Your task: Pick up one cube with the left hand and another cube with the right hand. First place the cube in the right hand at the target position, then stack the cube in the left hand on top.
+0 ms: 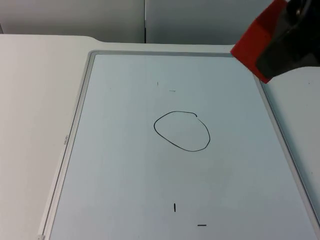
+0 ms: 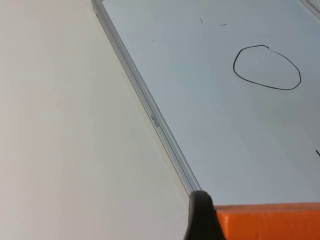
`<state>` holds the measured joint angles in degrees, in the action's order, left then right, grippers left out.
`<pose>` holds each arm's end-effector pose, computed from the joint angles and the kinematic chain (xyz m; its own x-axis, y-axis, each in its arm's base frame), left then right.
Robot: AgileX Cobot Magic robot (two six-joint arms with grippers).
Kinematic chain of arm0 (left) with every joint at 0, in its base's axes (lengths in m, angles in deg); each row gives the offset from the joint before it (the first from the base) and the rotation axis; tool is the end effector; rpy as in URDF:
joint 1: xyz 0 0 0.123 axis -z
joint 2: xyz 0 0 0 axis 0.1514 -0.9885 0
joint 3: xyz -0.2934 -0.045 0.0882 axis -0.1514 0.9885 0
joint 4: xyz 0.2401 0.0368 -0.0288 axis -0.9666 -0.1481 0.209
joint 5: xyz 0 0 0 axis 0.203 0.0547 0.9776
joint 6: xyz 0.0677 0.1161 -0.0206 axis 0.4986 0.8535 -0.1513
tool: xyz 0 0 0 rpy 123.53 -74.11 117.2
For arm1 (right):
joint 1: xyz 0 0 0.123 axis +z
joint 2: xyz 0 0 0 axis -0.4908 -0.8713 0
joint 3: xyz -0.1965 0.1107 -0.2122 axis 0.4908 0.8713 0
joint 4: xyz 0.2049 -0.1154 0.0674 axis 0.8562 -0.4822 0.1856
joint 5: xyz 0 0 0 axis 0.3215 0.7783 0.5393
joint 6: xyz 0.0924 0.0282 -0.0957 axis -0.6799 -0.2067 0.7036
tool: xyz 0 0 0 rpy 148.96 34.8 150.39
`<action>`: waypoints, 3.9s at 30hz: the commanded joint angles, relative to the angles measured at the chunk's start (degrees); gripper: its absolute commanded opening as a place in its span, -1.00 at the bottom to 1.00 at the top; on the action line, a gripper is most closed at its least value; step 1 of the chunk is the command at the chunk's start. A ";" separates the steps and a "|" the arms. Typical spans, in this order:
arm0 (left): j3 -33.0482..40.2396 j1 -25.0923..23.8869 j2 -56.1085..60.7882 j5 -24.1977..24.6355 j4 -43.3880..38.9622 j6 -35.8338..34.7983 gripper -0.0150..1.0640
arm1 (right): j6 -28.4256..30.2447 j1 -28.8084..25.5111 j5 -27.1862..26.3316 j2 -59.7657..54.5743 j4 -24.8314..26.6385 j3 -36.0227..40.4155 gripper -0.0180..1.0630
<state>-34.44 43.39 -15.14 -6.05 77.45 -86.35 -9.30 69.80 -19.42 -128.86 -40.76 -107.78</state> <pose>0.0793 -0.0325 0.2588 -0.5633 0.1785 -0.8068 0.3812 0.9224 -0.0621 0.2275 0.1759 0.2927 -0.5654 -0.6704 -0.4804 -0.6964 0.7002 -0.1575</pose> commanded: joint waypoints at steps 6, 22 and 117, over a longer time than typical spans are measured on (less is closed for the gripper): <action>0.16 0.34 0.38 -1.01 0.03 -0.24 -0.62 | -0.12 -6.52 -4.94 -6.15 5.66 -0.54 -0.97; 0.16 0.34 0.38 -1.24 0.03 -0.24 -0.62 | 1.48 -7.23 2.11 -25.55 8.63 -14.69 -0.97; 0.16 0.34 0.38 -1.26 -0.31 -0.24 -0.62 | -4.65 -4.59 -4.54 -46.42 -0.18 -23.89 0.08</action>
<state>-34.44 43.39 -15.14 -6.37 77.22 -86.35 -13.81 65.29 -23.71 -175.31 -40.41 -131.08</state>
